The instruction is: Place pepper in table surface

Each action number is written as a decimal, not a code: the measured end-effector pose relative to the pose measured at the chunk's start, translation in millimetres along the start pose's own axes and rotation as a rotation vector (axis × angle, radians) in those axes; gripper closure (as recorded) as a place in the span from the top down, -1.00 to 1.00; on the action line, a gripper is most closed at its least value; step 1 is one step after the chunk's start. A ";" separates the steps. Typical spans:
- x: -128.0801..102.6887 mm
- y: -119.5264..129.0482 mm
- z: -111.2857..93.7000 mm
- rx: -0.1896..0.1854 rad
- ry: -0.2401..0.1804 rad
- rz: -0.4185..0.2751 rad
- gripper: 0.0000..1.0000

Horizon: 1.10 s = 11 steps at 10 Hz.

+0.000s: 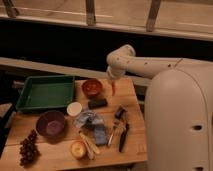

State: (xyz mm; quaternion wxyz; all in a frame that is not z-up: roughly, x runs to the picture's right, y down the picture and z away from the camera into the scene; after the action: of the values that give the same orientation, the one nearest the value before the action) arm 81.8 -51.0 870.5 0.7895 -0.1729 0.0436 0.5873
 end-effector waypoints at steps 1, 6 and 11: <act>13.0 -26.3 17.4 -0.045 -0.006 0.102 -0.74; 29.4 -36.7 57.6 -0.236 -0.097 0.245 -0.05; 15.1 -22.4 59.7 -0.288 -0.143 0.200 0.54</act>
State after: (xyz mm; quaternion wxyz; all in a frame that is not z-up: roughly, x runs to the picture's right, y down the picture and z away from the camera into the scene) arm 99.5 -23.5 927.2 0.6952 -0.2369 -0.0802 0.6740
